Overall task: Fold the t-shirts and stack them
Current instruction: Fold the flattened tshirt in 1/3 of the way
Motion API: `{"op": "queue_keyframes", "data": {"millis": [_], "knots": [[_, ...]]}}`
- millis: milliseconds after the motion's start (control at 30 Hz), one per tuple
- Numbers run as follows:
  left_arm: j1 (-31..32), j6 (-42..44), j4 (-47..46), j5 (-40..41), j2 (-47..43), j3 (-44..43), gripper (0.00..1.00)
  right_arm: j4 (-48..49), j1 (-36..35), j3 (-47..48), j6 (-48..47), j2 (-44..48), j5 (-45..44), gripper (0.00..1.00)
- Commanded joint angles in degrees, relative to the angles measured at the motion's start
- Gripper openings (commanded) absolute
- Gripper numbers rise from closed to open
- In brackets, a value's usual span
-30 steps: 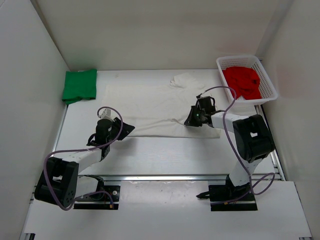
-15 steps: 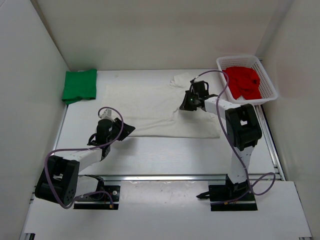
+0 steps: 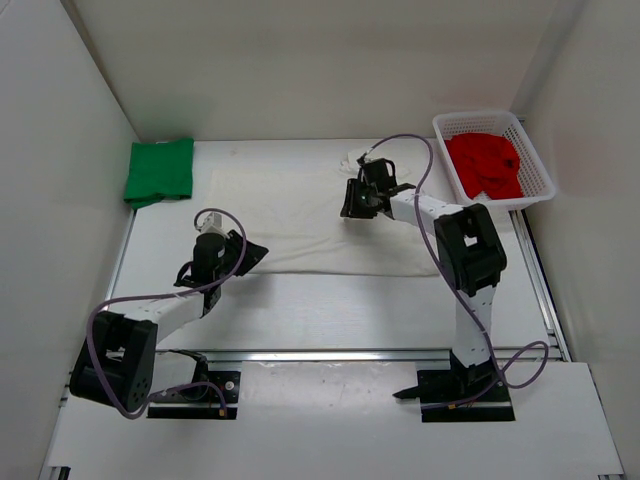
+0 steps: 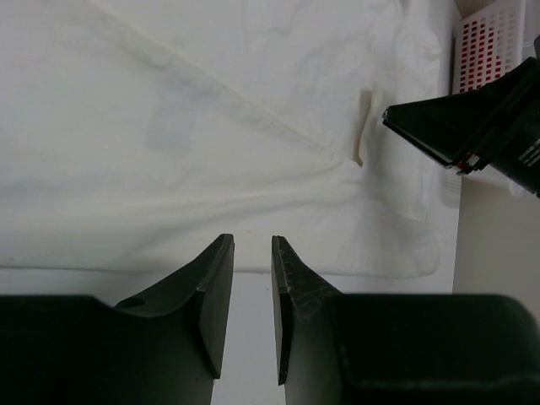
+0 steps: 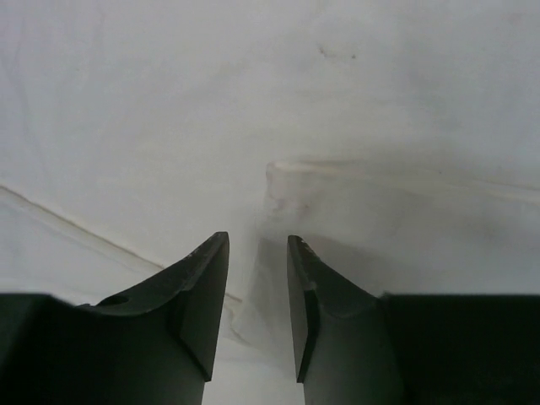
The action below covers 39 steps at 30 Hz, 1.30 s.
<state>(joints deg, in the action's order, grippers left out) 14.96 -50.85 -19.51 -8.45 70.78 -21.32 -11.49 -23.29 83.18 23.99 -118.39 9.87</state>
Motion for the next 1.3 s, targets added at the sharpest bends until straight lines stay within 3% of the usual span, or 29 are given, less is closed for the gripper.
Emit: {"op": "queue_keyframes", "data": {"millis": [0,100,167,200,233,300,367,567,733,933,1133,1200,1267], "knots": [[0.7,1.5,0.4,2.8,0.7,-3.9,0.36,4.9,0.0,-2.7,-0.6,6.7,-2.5,0.33],[1.6,1.9,0.5,2.9,3.1,-5.2,0.36,6.4,-0.7,-7.5,-1.2,11.1,-4.5,0.44],[2.5,2.2,0.4,3.1,5.5,-6.2,0.35,8.2,-2.4,-11.9,-1.2,15.9,-6.3,0.45],[2.6,2.3,0.6,2.8,5.9,-6.1,0.35,8.8,-2.9,-15.6,-0.4,17.0,-6.3,0.4],[2.7,2.4,0.8,2.6,7.2,-6.6,0.35,11.1,-3.8,-19.6,0.0,18.9,-5.0,0.26],[1.7,2.4,0.3,1.3,9.1,-7.2,0.35,13.6,-5.1,-24.5,0.8,20.7,-3.5,0.1],[-1.5,2.2,-0.1,0.6,11.5,-7.9,0.35,14.3,-6.3,-27.5,1.1,20.7,-3.5,0.0],[-7.7,0.4,0.7,-4.3,15.7,-7.3,0.34,11.6,-6.5,-30.6,-0.9,18.5,-4.2,0.0],[-10.7,-3.9,-6.2,-11.5,15.4,1.9,0.33,8.2,-8.6,-35.0,-0.6,20.1,-7.3,0.0],[-7.4,-0.2,1.6,-10.5,3.9,10.5,0.33,9.6,-14.2,-49.8,4.0,29.6,-5.8,0.0],[-4.9,-0.2,14.3,-8.4,-18.6,16.2,0.36,7.0,-18.6,-57.8,7.7,41.7,-0.5,0.0],[-5.2,-0.1,18.2,-6.3,-25.6,14.4,0.37,2.8,-16.5,-53.8,6.2,44.0,1.3,0.11],[-6.1,1.7,19.0,-5.9,-25.3,8.9,0.37,1.5,-13.0,-48.9,4.4,46.7,2.8,0.23]]}}
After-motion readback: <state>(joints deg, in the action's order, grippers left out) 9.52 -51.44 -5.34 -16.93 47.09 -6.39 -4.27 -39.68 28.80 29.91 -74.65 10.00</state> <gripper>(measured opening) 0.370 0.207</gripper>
